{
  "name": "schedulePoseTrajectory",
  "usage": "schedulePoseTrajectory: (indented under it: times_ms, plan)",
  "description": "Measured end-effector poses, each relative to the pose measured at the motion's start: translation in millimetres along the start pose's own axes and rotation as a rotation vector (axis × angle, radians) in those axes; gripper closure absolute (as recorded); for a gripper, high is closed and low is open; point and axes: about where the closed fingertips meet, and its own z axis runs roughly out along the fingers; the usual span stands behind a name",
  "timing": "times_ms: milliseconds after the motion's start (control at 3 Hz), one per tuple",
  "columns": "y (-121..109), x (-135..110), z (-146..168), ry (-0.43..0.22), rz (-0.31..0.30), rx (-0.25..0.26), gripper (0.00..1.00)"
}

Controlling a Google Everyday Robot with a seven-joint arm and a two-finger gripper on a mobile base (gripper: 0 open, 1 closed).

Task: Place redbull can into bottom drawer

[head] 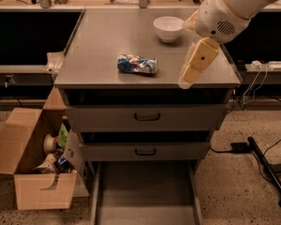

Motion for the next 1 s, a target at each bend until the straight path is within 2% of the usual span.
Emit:
schedulePoseTrajectory:
  times_ms: [333, 667, 1000]
  plan:
    - [-4, 0, 4, -0.004, 0.002, -0.003, 0.00]
    - [-19, -2, 21, -0.022, 0.010, -0.018, 0.00]
    - [-41, -7, 52, -0.032, 0.024, -0.032, 0.00]
